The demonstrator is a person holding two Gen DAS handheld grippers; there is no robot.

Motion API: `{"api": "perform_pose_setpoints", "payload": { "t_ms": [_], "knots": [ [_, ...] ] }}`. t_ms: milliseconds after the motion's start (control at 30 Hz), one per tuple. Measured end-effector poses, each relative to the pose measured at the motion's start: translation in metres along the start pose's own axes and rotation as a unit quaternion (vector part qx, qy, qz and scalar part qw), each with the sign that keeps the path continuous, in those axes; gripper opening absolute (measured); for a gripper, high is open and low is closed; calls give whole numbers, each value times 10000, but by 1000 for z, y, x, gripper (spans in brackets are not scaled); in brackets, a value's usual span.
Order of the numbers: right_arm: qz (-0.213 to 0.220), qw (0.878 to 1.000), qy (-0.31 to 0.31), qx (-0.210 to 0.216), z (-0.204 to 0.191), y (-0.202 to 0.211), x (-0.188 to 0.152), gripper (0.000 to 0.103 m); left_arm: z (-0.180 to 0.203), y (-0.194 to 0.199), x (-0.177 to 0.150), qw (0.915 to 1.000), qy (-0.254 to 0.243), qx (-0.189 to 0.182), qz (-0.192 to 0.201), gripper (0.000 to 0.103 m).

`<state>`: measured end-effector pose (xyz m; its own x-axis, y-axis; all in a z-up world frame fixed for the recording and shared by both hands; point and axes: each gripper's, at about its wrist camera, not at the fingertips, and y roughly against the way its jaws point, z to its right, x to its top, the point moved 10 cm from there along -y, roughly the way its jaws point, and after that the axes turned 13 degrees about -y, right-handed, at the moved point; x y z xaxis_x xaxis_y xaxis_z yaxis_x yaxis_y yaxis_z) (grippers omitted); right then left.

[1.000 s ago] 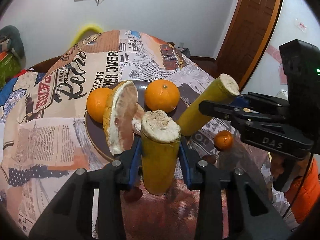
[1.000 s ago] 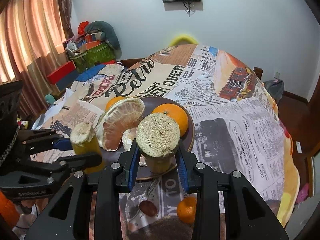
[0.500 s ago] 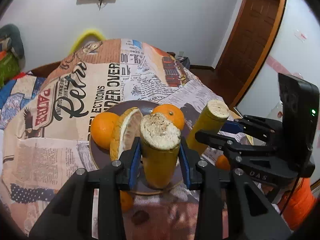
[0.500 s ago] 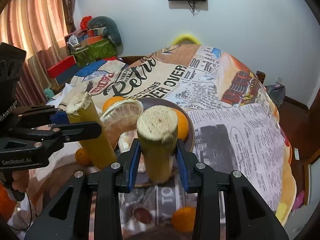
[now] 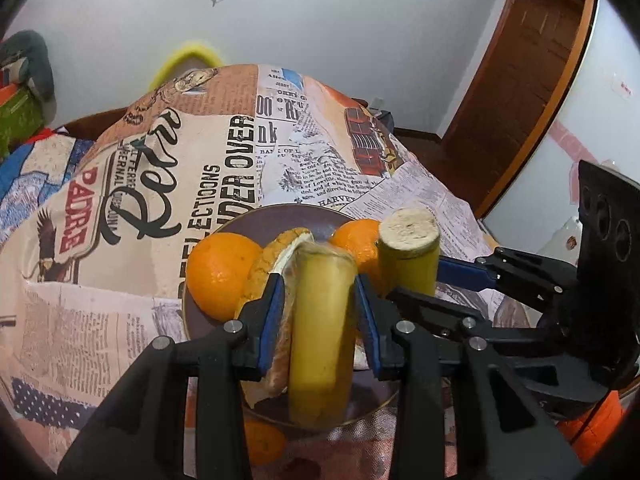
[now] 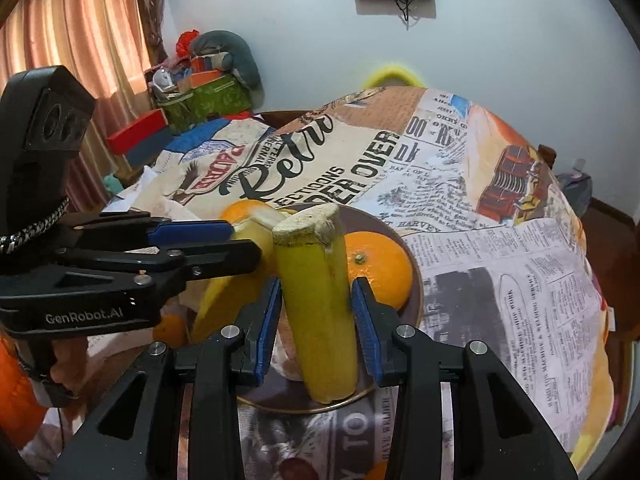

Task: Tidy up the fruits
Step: 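Lower the right gripper's yellow fruit onto the plate while the left gripper lowers its fruit, then open both grippers and withdraw them from the plate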

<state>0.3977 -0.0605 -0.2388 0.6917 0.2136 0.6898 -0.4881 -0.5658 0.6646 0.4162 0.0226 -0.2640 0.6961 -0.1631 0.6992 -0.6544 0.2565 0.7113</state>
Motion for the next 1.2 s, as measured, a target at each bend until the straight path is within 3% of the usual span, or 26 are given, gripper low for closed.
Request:
{"api": "perform_pose_setpoints", "payload": {
  "t_ms": [267, 733, 900, 1033, 1200],
  "knots": [
    [21, 10000, -57, -29, -4, 7, -1, 37, -1, 20, 1, 9998, -34, 146, 110, 36],
    [342, 9986, -306, -281, 5, 59, -6, 42, -1, 78, -11, 9986, -35, 470, 230, 36],
    [408, 9977, -389, -368, 9, 78, -15, 42, 0, 94, -27, 9978, -71, 632, 178, 46],
    [478, 9963, -483, -517, 18, 90, -25, 53, -1, 99, -43, 9975, -48, 703, 44, 46],
    [436, 9943, -637, -741, 35, 97, -41, 53, -5, 96, -67, 9967, 12, 795, -166, 55]
  ]
}}
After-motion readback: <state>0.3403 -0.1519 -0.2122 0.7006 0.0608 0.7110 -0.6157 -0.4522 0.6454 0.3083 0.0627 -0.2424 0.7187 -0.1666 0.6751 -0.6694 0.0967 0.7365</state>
